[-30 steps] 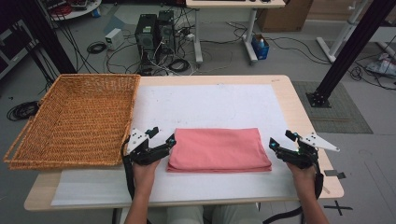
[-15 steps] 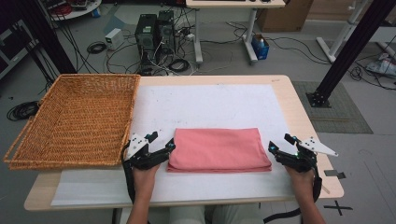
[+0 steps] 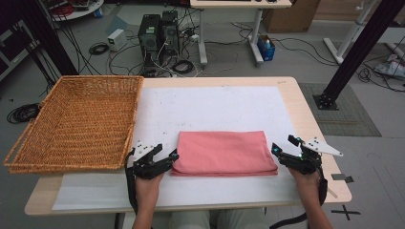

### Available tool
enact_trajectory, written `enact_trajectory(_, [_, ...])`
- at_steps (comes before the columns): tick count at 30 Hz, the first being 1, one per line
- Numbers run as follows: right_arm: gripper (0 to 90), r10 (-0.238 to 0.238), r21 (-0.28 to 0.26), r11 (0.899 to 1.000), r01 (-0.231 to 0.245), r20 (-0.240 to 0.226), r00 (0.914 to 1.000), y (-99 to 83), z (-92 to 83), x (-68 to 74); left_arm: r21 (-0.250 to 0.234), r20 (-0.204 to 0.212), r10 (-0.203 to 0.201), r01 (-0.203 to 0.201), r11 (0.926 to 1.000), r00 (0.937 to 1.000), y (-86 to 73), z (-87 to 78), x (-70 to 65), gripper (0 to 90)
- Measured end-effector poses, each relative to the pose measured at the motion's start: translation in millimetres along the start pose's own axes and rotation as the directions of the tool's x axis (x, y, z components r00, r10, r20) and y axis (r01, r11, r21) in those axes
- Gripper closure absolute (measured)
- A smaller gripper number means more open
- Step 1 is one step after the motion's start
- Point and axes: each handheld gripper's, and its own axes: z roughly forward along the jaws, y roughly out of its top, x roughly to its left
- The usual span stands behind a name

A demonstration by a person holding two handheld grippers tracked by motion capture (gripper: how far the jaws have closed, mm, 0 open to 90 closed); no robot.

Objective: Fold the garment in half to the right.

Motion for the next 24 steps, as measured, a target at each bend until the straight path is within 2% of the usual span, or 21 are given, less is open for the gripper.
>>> enact_trajectory(2, [21.2,0.000,0.002,1.000,0.000,-0.013,0.9999,1.0,-0.5,3.6,0.004,0.004,-0.021,0.021,0.9998,0.9998,-1.2,-2.2,-1.2,32.8])
enact_trajectory(4, [21.2,0.002,0.000,1.000,-0.002,-0.038,0.9993,2.0,-0.1,7.0,0.047,0.018,-0.031,0.030,0.9985,0.9994,-1.9,-0.9,-2.1,32.7])
enact_trajectory(7, [21.2,0.008,-0.014,1.000,-0.009,-0.068,0.9976,4.8,-0.1,13.1,0.133,-0.003,-0.023,0.023,0.9908,0.9997,-2.9,2.1,-7.4,33.7])
enact_trajectory(10, [21.2,-0.004,-0.026,1.000,0.001,-0.092,0.9957,7.6,-0.9,19.0,0.167,-0.033,-0.007,0.013,0.9859,0.9994,-4.5,3.3,-13.3,40.3])
enact_trajectory(13, [21.2,-0.011,-0.028,1.000,0.008,-0.103,0.9946,7.9,-2.6,22.7,0.185,-0.053,0.004,0.006,0.9828,0.9986,-5.0,4.5,-15.5,43.8])
enact_trajectory(17, [21.3,-0.021,-0.019,1.000,0.019,-0.113,0.9934,8.5,-2.5,26.0,0.212,-0.045,0.010,0.000,0.9772,0.9990,-4.6,7.2,-15.6,50.0])
enact_trajectory(19, [21.2,-0.023,-0.014,1.000,0.021,-0.116,0.9929,10.7,-2.0,28.0,0.230,-0.034,0.020,-0.012,0.9731,0.9992,-4.5,8.4,-16.7,55.0])
enact_trajectory(21, [21.3,-0.036,-0.018,0.999,0.034,-0.124,0.9917,14.3,-0.9,30.6,0.247,-0.040,0.034,-0.023,0.9688,0.9986,-4.7,9.4,-19.2,56.3])
enact_trajectory(24, [21.2,-0.060,-0.008,0.998,0.060,-0.145,0.9875,22.4,3.3,39.5,0.246,-0.044,0.016,-0.005,0.9692,0.9989,-5.8,7.9,-19.5,61.6])
